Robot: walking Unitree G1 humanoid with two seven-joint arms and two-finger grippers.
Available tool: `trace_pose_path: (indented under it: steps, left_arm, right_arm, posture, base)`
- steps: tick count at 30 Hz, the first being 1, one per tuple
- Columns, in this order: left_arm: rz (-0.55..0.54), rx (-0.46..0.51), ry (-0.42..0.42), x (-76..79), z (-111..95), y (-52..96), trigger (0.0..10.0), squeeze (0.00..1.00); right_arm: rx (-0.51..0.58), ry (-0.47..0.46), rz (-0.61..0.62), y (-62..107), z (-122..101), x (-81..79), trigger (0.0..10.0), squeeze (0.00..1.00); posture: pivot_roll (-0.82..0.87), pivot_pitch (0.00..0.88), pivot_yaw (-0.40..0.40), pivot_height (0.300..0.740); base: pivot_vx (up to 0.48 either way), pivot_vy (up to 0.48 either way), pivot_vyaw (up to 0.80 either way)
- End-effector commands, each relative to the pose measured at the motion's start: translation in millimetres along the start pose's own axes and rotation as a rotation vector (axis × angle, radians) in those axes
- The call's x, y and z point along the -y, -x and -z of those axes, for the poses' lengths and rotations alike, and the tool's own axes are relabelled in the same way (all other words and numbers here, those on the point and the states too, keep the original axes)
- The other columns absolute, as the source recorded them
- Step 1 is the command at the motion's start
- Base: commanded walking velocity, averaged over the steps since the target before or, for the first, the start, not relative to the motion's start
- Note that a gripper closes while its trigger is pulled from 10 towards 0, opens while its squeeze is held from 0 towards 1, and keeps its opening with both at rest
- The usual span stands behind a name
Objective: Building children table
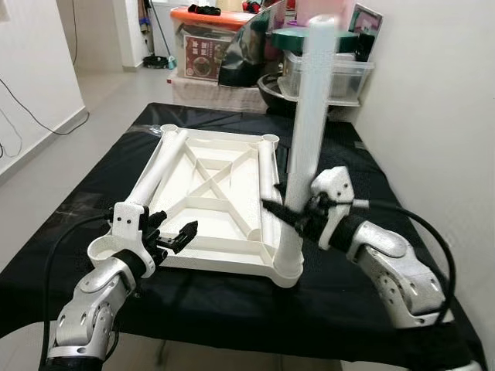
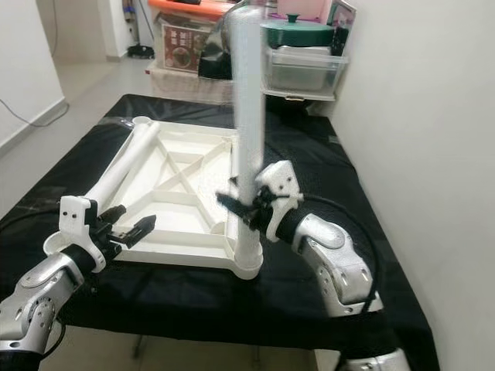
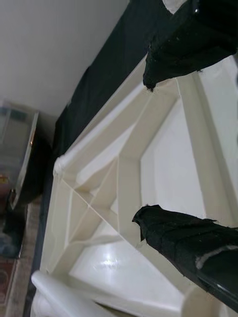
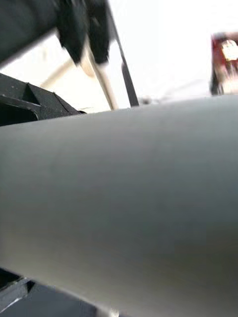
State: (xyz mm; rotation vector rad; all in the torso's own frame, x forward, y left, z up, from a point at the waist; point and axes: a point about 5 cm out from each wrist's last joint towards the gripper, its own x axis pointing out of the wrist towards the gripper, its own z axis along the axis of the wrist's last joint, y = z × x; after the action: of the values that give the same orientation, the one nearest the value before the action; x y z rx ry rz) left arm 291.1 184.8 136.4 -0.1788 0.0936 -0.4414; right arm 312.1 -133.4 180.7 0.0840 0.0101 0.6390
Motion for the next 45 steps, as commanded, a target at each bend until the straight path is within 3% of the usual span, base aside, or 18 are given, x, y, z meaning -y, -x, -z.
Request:
trace_pose_path:
  steps: [1, 2, 4, 6, 13, 18, 22, 28, 32, 33, 36, 37, 38, 40, 45]
  left_arm:
    - [-0.001, 0.005, 0.011, 0.3, 1.5, -1.6, 10.0, 0.0]
    - [-0.002, 0.004, 0.011, 0.4, 2.0, -1.8, 10.0, 0.0]
    - [-0.002, 0.004, 0.011, 0.4, 2.0, -1.8, 10.0, 0.0]
    - [-0.002, -0.003, 0.007, 1.3, 3.8, -3.4, 10.0, 0.0]
    - [-0.006, -0.004, -0.008, -1.0, 1.3, -7.4, 10.0, 0.0]
    - [-0.054, -0.004, -0.015, -7.2, 0.2, -7.8, 10.0, 0.0]
    - [-0.087, -0.005, -0.017, -8.6, 1.4, -7.9, 10.0, 0.0]
    - [-0.135, -0.009, -0.027, -15.2, 1.7, -9.1, 10.0, 0.0]
    - [-0.162, -0.007, -0.032, -19.8, 1.1, -10.6, 10.0, 0.0]
    - [-0.172, -0.007, -0.032, -21.5, 1.2, -11.8, 10.0, 0.0]
    - [-0.179, -0.008, -0.032, -22.3, 1.5, -12.7, 10.0, 0.0]
    - [-0.183, -0.009, -0.031, -22.3, 2.2, -14.0, 10.0, 0.0]
    - [-0.184, -0.011, -0.031, -21.6, 2.9, -14.9, 10.0, 0.0]
    - [-0.187, -0.013, -0.032, -21.2, 3.6, -15.8, 10.0, 0.0]
    - [-0.196, -0.016, -0.036, -24.1, 3.6, -15.8, 10.0, 0.0]
  right_arm:
    - [-0.234, -0.142, 0.193, 6.8, 55.3, 3.5, 0.0, 0.0]
    - [-0.249, -0.159, 0.26, 8.6, 59.3, 4.7, 0.0, 0.0]
    - [-0.249, -0.159, 0.26, 8.6, 59.3, 4.7, 0.0, 0.0]
    - [-0.271, -0.209, 0.399, 11.9, 67.2, 6.0, 0.0, 0.0]
    - [-0.266, -0.199, 0.566, 16.6, 70.4, 7.7, 0.0, 0.0]
    - [-0.267, -0.25, 0.813, 27.0, 78.2, 15.2, 0.0, 0.0]
    - [-0.249, -0.234, 0.982, 36.7, 75.7, 28.9, 0.0, 0.0]
    - [-0.217, -0.191, 1.092, 44.1, 66.7, 43.3, 0.0, 0.0]
    - [-0.174, -0.16, 1.082, 39.9, 56.6, 41.6, 0.0, 0.0]
    - [-0.145, -0.134, 1.03, 33.4, 49.5, 36.2, 3.2, 0.0]
    - [-0.127, -0.118, 0.995, 28.8, 45.0, 31.9, 3.2, 0.0]
    - [-0.127, -0.118, 0.979, 26.6, 43.9, 28.5, 4.8, 0.0]
    - [-0.138, -0.125, 0.979, 26.5, 45.5, 27.3, 4.8, 0.0]
    - [-0.167, -0.143, 0.99, 27.4, 50.0, 26.6, 10.0, 0.0]
    - [-0.16, -0.13, 0.97, 25.0, 47.2, 23.0, 10.0, 0.0]
  posture:
    - [0.07, 0.0, -0.097, 0.74]
    - [0.07, 0.0, -0.097, 0.74]
    - [0.07, 0.0, -0.097, 0.74]
    - [0.07, 0.0, -0.088, 0.74]
    - [0.07, 0.0, -0.085, 0.74]
    - [0.08, 0.0, -0.092, 0.74]
    - [0.08, 0.0, -0.096, 0.74]
    - [0.08, 0.0, -0.09, 0.74]
    - [0.07, 0.0, -0.084, 0.74]
    - [0.06, 0.0, -0.08, 0.74]
    - [0.06, 0.0, -0.08, 0.74]
    - [0.06, 0.0, -0.08, 0.74]
    - [0.06, 0.0, -0.079, 0.74]
    - [0.06, 0.0, -0.079, 0.74]
    - [0.06, 0.0, -0.075, 0.74]
  base:
    - [0.0, 0.0, 0.0]
    - [0.0, 0.0, 0.0]
    - [0.0, 0.0, 0.0]
    - [0.0, 0.0, 0.0]
    - [0.0, 0.0, 0.0]
    - [0.0, 0.0, 0.0]
    - [0.0, 0.0, 0.0]
    - [0.0, 0.0, 0.0]
    - [0.0, 0.0, 0.0]
    - [0.0, 0.0, 0.0]
    - [0.0, 0.0, 0.0]
    - [0.0, 0.0, 0.0]
    - [0.0, 0.0, 0.0]
    - [0.0, 0.0, 0.0]
    - [0.0, 0.0, 0.0]
